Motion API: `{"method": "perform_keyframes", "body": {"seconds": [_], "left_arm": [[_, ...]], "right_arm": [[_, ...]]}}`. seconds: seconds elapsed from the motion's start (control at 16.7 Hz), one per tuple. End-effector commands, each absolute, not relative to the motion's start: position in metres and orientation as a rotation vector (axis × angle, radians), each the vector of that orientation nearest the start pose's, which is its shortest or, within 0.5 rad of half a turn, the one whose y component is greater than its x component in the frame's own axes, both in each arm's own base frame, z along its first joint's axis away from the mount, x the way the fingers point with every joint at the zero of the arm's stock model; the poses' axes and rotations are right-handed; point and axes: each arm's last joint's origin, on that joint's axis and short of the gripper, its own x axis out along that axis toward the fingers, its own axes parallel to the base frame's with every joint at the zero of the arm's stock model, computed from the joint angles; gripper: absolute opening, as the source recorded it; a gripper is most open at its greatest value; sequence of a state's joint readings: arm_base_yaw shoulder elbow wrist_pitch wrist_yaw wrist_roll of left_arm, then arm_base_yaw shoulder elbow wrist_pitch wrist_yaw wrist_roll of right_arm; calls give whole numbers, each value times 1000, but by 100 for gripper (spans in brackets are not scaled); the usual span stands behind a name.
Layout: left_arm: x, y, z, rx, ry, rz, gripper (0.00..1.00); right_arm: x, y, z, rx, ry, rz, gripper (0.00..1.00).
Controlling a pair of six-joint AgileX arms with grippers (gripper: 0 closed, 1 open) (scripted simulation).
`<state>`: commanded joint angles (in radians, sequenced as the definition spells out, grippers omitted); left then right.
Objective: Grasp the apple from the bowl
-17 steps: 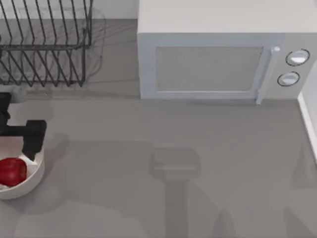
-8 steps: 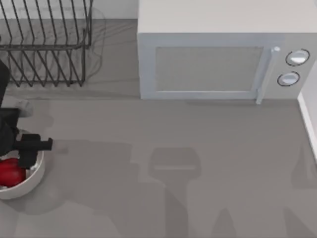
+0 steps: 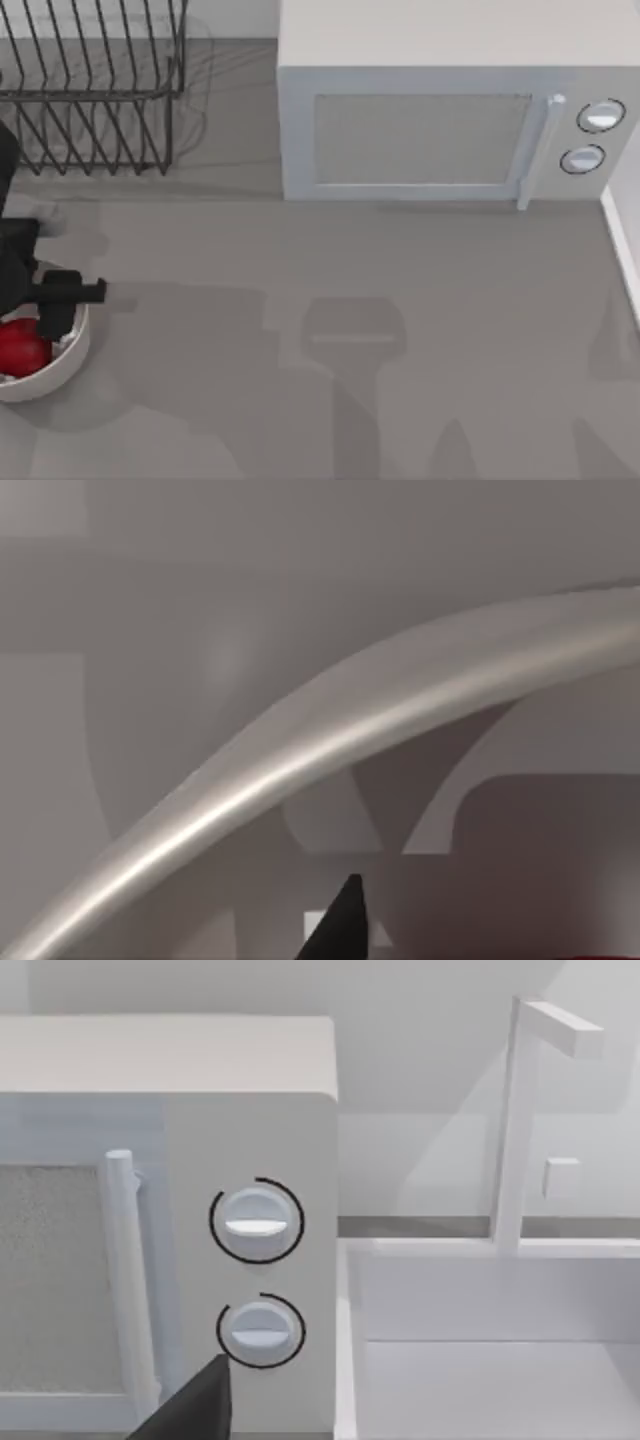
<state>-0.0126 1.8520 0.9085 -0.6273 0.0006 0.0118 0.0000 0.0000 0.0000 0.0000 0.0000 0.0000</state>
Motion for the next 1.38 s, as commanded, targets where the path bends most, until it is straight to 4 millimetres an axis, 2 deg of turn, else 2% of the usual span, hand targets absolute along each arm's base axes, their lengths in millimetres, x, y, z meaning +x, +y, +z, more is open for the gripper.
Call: {"method": "perform_keyframes", "body": {"seconds": [0.42,0.9,0.96,1.08,1.2,1.38], "left_arm": [[291,-3,91,16,1571,-16,2],[291,-3,91,16,1571,-16,0],[290,-2,123,3,1497,-12,0],[292,-2,125,3,1499,-12,0],[299,-2,136,3,1505,-12,0],[317,-3,171,3,1513,-12,0]], "right_arm": [[106,-1,160,0,0,0,100],[106,-1,160,0,0,0,100],[106,-1,160,0,0,0,100],[106,-1,160,0,0,0,100],[106,-1,160,0,0,0,100],[106,-1,160,0,0,0,100]]}}
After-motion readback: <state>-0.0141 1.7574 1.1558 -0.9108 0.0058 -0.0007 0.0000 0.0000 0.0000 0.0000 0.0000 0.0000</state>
